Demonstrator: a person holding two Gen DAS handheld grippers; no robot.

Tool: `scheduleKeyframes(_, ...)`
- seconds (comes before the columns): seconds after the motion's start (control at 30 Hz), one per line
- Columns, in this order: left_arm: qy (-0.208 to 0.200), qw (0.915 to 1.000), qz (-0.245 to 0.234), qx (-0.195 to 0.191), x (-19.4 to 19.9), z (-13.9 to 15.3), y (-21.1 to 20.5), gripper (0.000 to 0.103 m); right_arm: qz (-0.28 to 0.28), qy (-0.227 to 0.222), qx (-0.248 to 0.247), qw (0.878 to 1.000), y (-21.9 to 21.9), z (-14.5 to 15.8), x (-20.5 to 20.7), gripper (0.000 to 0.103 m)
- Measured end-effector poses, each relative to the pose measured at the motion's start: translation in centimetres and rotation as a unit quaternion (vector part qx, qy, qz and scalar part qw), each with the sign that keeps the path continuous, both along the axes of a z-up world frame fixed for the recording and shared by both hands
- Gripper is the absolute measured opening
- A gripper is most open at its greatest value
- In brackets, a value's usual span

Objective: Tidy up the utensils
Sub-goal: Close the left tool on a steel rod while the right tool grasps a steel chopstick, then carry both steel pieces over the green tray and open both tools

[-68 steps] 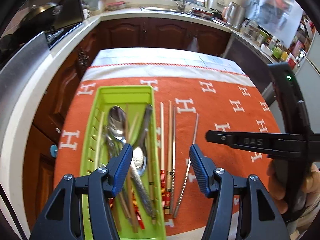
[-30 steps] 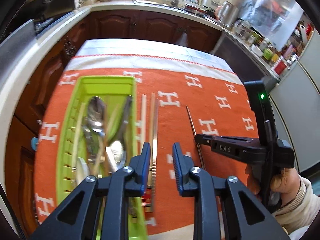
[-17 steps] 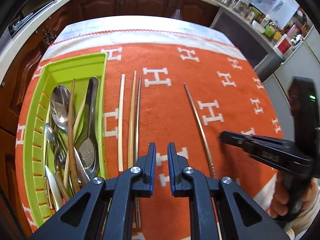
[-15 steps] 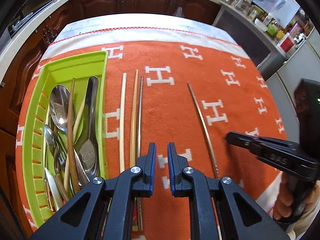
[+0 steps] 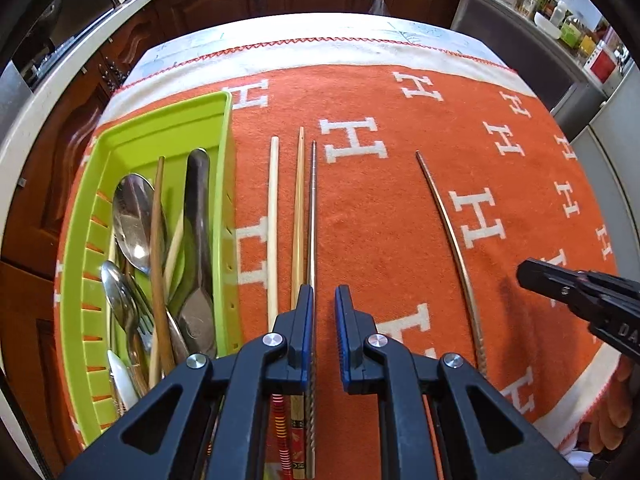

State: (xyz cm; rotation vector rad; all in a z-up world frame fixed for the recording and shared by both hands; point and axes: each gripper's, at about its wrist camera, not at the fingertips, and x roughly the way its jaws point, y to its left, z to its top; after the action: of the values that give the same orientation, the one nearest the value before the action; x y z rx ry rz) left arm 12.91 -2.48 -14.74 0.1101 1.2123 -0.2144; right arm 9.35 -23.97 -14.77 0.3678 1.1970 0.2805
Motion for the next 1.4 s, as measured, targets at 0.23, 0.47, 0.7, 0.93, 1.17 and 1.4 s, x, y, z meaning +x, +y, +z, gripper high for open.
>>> scheduleKeyframes(0.23,0.003,0.9992,-0.016,0.037,0.5,-0.4,-1.3,0.010,0.005,-0.009,-0.001,1.000,0.3,0.6,-0.1,0.000)
scheduleKeyframes(0.47,-0.004,0.9983,-0.019,0.055,1.3,-0.6,-2.0,0.015,0.008,-0.004,0.001,1.000,0.2,0.3,-0.1,0.000)
scheduleKeyframes(0.7,-0.011,0.9994,-0.011,0.032,0.3,-0.6,-2.3,0.003,0.007,0.010,0.017,1.000,0.2,0.0,-0.1,0.001)
scheduleKeyframes(0.93,-0.017,0.9997,0.006,-0.016,-1.3,-0.2,-1.9,0.003,0.020,0.031,0.045,0.998,0.9,-0.6,0.1,0.007)
scheduleKeyframes(1.17,-0.038,0.9978,0.008,-0.053,-2.9,3.1,-0.2,0.003,0.037,0.038,0.031,0.998,2.7,-0.9,0.3,0.025)
scheduleKeyframes(1.4,-0.073,0.9949,0.030,-0.063,-4.2,7.8,3.1,0.003,0.095,-0.012,-0.128,0.987,7.7,-0.4,0.0,0.025)
